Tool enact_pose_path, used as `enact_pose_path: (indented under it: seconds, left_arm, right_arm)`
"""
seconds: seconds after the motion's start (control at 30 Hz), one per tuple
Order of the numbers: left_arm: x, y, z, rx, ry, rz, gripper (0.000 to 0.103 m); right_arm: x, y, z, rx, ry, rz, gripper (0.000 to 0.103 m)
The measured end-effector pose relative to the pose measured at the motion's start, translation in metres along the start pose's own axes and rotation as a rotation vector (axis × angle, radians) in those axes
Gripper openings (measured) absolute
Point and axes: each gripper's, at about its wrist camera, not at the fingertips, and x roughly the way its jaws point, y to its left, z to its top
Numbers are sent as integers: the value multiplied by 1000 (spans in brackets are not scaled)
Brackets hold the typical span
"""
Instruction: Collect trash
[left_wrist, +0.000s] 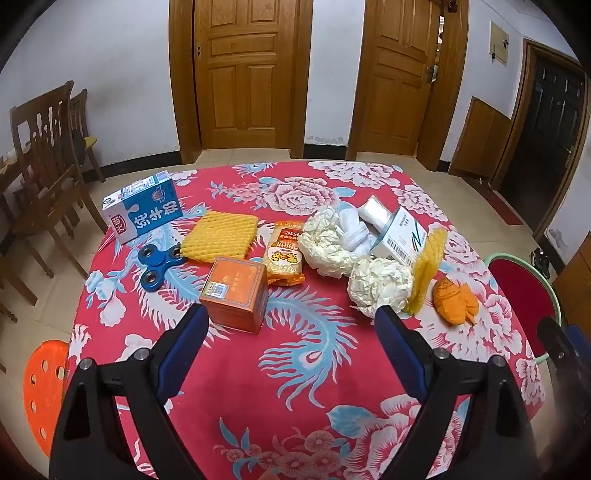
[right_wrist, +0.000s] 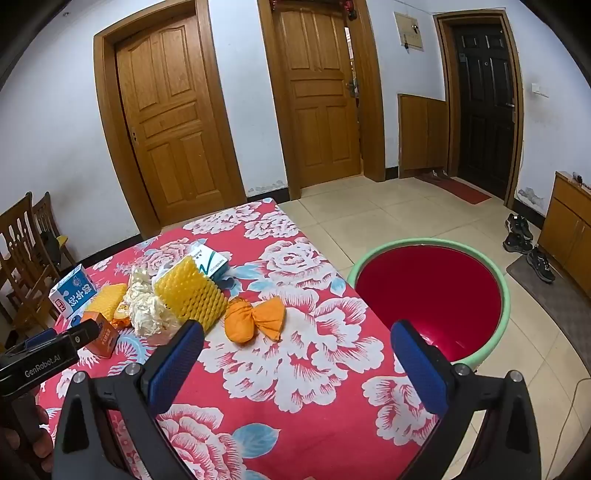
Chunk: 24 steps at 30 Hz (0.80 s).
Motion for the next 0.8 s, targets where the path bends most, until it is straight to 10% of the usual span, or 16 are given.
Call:
enact_pose_path:
  seconds: [0.8]
  left_arm:
    - [1,0,0,2,5,3,91]
  right_arm:
    - [0,-1,0,0,3,-2,103]
